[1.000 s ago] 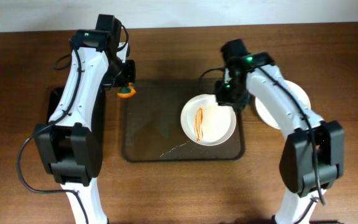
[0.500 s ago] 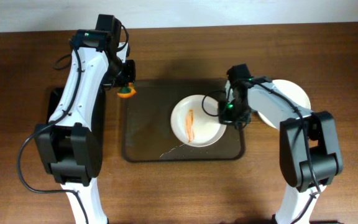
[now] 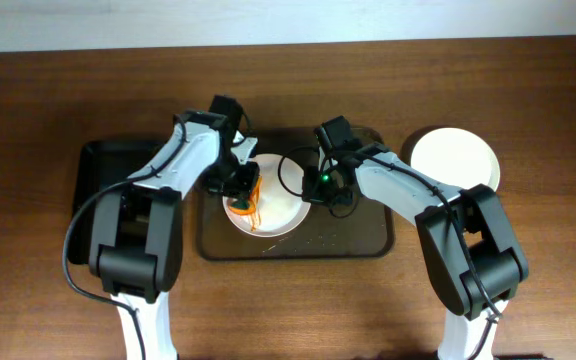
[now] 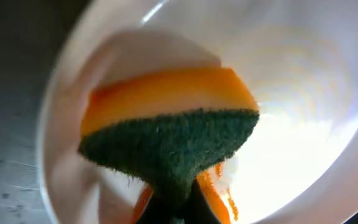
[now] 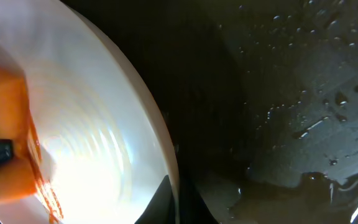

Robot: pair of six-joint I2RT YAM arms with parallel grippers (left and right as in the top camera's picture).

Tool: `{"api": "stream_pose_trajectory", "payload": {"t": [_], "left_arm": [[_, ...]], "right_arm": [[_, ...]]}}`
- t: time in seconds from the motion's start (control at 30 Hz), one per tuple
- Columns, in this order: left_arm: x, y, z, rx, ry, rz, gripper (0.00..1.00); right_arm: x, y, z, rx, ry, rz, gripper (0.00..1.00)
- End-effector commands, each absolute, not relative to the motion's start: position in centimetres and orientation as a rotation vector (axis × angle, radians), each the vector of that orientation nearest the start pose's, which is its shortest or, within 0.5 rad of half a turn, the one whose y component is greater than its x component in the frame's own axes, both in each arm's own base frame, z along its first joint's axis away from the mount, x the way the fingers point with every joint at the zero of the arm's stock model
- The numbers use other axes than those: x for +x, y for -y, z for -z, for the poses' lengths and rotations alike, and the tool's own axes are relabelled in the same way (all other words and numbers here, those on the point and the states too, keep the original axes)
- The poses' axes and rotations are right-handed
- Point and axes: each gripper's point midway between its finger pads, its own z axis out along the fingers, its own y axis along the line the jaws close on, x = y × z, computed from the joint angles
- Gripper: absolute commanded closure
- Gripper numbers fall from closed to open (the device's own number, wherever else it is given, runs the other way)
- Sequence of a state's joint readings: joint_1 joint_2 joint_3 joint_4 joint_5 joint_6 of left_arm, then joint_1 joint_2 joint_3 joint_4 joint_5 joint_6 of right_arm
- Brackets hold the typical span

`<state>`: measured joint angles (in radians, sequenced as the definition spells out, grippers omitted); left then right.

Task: Clean dirty plates on tray and stack at the side
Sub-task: 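Scrub the last plate with the sponge in the left gripper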

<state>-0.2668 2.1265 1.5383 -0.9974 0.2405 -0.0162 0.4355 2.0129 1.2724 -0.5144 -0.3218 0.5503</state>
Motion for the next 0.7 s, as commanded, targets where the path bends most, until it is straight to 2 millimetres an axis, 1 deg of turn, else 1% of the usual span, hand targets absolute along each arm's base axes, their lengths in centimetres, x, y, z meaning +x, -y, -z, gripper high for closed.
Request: {"api": "stream_pose_trajectory", "payload": {"t": [0.0,0.03,0.07,0.1,0.13,0.17,0.23,0.27,0.3,0.33,0.37,0.4,0.43,0.47,0.5,0.53,0.57,0.6,0.63,0.67], "left_arm": [[34.7,16.3,-0.9,0.287,-3.220,0.465,1.00],[34.2,17.2,-1.1,0.300,-3.228,0.522,1.00],[33.4,18.8,-1.6,0.323,-3.229,0.649,1.00],[32.7,20.7,-2.5,0.416,-3.188,0.831,1.00],[32.5,21.4,-2.8,0.467,-3.158,0.902,1.00],[32.9,21.2,-2.6,0.474,-3.153,0.856,1.00],[34.8,18.9,-1.2,0.371,-3.166,0.585,1.00],[36.1,16.5,-0.4,0.268,-3.164,0.341,1.00],[37.6,12.6,0.0,0.107,-3.125,-0.028,1.00],[38.5,9.8,-0.3,-0.012,-3.059,-0.283,1.00],[39.2,7.9,-0.7,-0.113,-2.983,-0.441,1.00],[39.2,7.5,-0.6,-0.139,-2.968,-0.468,1.00],[38.6,7.4,-0.2,-0.134,-2.987,-0.478,1.00],[37.8,7.1,0.1,-0.128,-3.013,-0.500,1.00],[36.5,7.0,0.2,-0.117,-3.064,-0.510,1.00],[34.7,8.2,0.6,-0.009,-3.181,-0.395,1.00],[33.0,11.0,0.9,0.199,-3.292,-0.115,1.00],[31.3,14.5,0.4,0.419,-3.331,0.266,1.00],[30.4,17.3,-0.5,0.550,-3.293,0.585,1.00],[30.7,18.1,-0.7,0.569,-3.257,0.664,1.00]], "right_arm": [[35.5,-23.2,0.2,0.103,-2.983,-0.669,0.96],[35.5,-23.2,0.2,0.103,-2.983,-0.669,0.96],[35.5,-23.2,0.2,0.103,-2.983,-0.669,0.96],[35.5,-23.1,0.2,0.103,-2.983,-0.668,0.96],[35.5,-23.2,0.2,0.103,-2.984,-0.677,0.96],[35.4,-23.3,0.1,0.102,-2.986,-0.683,0.96],[35.4,-23.3,0.1,0.102,-2.988,-0.682,0.96],[35.4,-23.3,0.1,0.102,-2.988,-0.681,0.96],[35.4,-23.3,0.1,0.102,-2.988,-0.682,0.96],[35.4,-23.3,0.1,0.102,-2.987,-0.682,0.96],[35.4,-23.3,0.1,0.102,-2.986,-0.682,0.96],[35.4,-23.3,0.1,0.102,-2.986,-0.682,0.96],[35.4,-23.3,0.1,0.102,-2.988,-0.681,0.96],[35.4,-23.3,0.1,0.102,-2.987,-0.682,0.96],[35.4,-23.3,0.1,0.102,-2.987,-0.681,0.96],[35.4,-23.3,0.1,0.102,-2.987,-0.681,0.96],[35.4,-23.3,0.1,0.102,-2.987,-0.681,0.96],[35.4,-23.3,0.1,0.102,-2.986,-0.681,0.96],[35.4,-23.3,0.1,0.102,-2.985,-0.682,0.96],[35.4,-23.3,0.1,0.102,-2.985,-0.683,0.96]]}}
